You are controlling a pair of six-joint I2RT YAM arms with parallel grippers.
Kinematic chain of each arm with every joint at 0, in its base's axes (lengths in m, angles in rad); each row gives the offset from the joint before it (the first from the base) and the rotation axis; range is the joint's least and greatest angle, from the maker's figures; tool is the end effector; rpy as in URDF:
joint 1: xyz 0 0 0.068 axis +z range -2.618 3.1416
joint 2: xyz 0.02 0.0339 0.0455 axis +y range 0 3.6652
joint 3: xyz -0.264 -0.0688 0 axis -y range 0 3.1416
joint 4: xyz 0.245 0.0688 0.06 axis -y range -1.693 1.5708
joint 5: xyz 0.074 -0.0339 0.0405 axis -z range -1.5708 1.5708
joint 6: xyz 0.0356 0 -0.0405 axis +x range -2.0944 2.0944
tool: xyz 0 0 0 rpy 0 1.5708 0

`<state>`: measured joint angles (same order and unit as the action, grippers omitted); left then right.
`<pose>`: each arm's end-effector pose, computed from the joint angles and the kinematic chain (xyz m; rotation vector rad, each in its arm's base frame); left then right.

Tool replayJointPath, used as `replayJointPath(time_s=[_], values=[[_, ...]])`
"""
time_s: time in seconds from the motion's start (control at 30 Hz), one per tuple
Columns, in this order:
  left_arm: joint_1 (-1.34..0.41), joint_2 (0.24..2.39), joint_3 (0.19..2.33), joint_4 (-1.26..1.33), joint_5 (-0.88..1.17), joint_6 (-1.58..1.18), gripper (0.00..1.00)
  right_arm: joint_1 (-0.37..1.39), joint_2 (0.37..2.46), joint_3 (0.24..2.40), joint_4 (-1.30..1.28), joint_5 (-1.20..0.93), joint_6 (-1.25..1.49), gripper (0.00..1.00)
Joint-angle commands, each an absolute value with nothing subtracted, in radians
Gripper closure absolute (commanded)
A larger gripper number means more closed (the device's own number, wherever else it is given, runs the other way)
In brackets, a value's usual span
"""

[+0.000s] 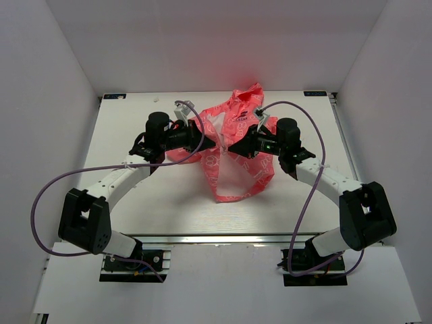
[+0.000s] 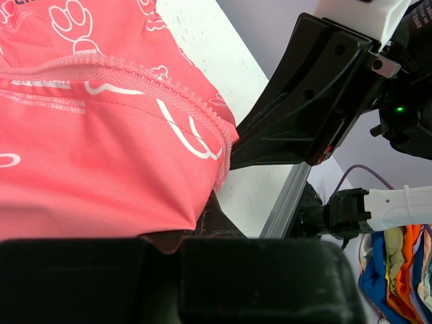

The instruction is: Zip up the jacket

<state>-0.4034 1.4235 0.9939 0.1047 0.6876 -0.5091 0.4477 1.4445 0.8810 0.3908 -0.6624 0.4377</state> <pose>0.2902 -0.1484 0.2947 0.3997 1.9834 -1.2499 0.2848 0.1611 0.2777 -0.5279 1.7926 1.2043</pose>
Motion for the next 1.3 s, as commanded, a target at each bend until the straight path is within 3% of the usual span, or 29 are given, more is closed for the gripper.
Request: replayJointPath(time_s=[0.0,1.27], values=[[-0.408,1.379,1.005,0.113,0.686,-0.5,1.0,0.457,1.424,0.927,0.43,-0.69,0.44,1.0],[-0.408,1.379,1.006,0.11,0.683,-0.495,1.0,0.472,1.41,0.931,0.399,-0.663,0.425,1.0]])
